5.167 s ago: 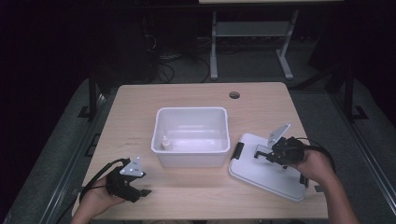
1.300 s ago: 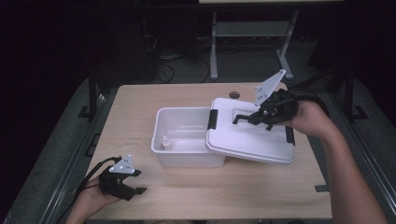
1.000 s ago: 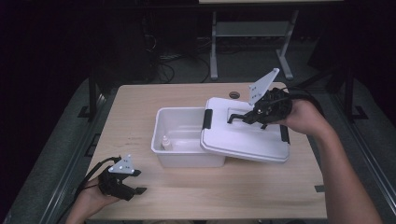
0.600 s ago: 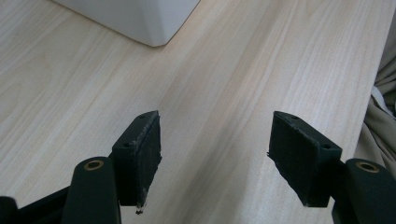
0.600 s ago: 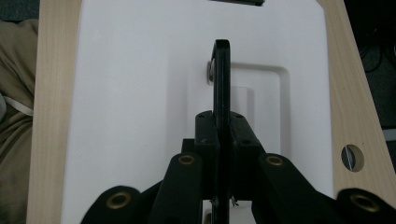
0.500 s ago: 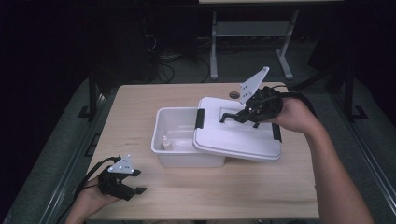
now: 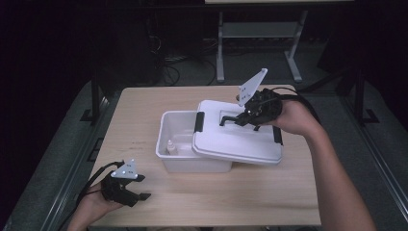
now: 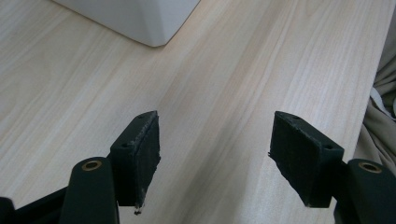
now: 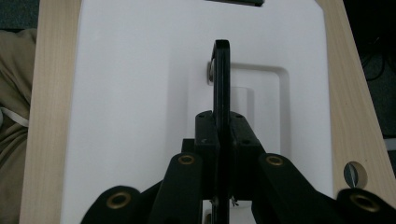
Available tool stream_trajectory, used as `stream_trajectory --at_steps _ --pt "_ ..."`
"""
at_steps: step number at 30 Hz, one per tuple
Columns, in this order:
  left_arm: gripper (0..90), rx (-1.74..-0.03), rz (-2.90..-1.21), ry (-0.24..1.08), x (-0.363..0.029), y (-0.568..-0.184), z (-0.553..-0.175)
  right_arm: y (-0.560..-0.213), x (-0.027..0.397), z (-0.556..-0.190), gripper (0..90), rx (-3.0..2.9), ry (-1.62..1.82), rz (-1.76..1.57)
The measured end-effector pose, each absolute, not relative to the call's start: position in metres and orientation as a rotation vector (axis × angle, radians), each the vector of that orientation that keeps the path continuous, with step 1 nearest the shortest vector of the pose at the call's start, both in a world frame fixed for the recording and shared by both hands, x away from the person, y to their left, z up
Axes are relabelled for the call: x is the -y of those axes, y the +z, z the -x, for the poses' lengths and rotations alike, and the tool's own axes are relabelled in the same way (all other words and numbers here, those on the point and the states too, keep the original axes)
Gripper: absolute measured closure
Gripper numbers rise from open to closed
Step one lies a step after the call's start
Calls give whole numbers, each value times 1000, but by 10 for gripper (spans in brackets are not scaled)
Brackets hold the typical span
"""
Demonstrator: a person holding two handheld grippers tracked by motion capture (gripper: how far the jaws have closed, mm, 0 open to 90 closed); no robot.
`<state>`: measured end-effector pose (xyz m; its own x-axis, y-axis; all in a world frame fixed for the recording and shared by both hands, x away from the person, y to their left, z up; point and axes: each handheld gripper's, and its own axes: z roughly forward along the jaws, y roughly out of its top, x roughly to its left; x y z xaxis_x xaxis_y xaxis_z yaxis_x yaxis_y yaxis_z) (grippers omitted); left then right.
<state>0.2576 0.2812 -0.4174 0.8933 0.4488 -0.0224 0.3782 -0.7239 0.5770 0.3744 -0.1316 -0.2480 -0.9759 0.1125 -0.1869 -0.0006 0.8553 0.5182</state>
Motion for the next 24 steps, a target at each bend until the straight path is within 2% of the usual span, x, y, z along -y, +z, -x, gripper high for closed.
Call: stream_trajectory --at_steps 24 --pt "304 -590 -2468 165 -280 -417 -258 -246 103 -381 839 -2827 799 -35"
